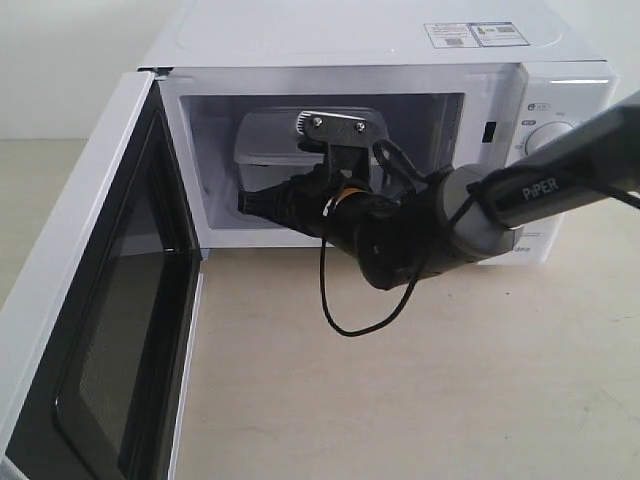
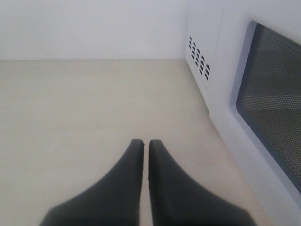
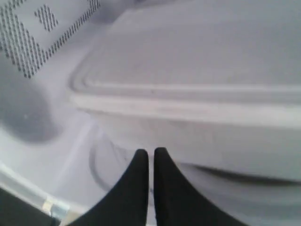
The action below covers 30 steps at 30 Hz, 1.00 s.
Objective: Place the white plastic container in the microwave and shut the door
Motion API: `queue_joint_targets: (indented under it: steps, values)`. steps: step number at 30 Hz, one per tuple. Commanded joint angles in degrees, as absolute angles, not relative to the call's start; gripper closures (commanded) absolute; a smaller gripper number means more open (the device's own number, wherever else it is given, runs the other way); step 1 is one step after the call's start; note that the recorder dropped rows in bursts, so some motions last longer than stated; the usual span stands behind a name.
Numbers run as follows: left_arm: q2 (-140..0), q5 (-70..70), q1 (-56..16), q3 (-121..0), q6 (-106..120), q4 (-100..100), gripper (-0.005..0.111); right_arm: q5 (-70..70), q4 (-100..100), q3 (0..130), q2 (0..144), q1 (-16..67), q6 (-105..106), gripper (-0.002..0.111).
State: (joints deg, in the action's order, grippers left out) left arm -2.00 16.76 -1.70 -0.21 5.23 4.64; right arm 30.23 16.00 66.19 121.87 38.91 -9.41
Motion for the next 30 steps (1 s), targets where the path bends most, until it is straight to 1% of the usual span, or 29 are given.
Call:
queue_joint_targets:
  steps: [1, 4, 10, 17, 19, 24, 30]
  values:
    - [-1.53, 16.81, -1.5, 0.0, 4.72, 4.9, 0.102, 31.46, 18.18, 62.51, 119.69, 40.53, -8.36, 0.108]
    - [-1.53, 16.81, -1.5, 0.0, 4.72, 4.9, 0.102, 33.55, 19.21, 58.82, 117.14, 41.72, -8.26, 0.108]
    - [-1.53, 16.81, -1.5, 0.0, 4.72, 4.9, 0.102, 32.54, 19.36, 49.97, 108.58, 44.69, -6.13, 0.108]
    - [-1.53, 16.81, -1.5, 0.0, 4.72, 4.9, 0.102, 19.32, 24.74, 40.66, 91.82, 45.74, -2.63, 0.108]
    - [-1.53, 16.81, -1.5, 0.0, 4.72, 4.9, 0.102, 14.9, 26.25, 38.58, 87.12, 45.74, -0.43, 0.108]
    - [-1.53, 16.81, -1.5, 0.0, 4.72, 4.9, 0.102, -7.28, 26.56, 37.91, 75.22, 45.74, 0.0, 0.108]
    - [-1.53, 16.81, -1.5, 0.0, 4.72, 4.9, 0.102, -28.41, 24.59, 37.91, 63.88, 45.74, 0.74, 0.108]
